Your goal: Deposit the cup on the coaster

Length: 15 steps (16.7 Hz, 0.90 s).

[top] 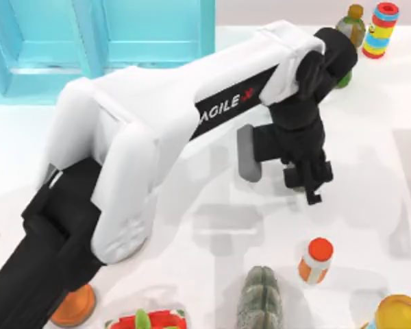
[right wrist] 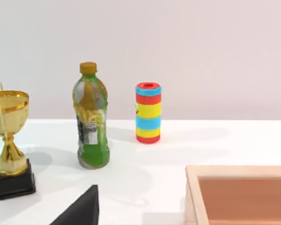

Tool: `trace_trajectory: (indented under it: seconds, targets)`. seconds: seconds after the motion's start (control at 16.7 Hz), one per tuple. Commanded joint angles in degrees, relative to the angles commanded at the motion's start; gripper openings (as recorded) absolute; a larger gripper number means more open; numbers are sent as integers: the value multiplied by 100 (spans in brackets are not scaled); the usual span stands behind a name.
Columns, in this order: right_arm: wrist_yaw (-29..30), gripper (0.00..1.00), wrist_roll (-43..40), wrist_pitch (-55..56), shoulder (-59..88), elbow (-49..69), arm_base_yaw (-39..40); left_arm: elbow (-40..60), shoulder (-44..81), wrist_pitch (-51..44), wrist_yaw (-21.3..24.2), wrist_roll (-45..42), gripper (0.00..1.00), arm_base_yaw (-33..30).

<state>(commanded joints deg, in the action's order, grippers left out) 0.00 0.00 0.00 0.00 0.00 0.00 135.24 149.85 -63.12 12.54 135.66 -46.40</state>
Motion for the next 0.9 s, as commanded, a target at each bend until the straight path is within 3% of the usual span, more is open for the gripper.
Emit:
trace_trajectory:
  seconds: [0.12,0.18,0.9]
  targets:
    - [0,100,0,0,0,0,0,0,0,0,0,0,2,0]
    - [0,100,0,0,0,0,0,0,0,0,0,0,0,0]
    - [0,100,0,0,0,0,0,-125,-120,-49,-28,-301,0,97]
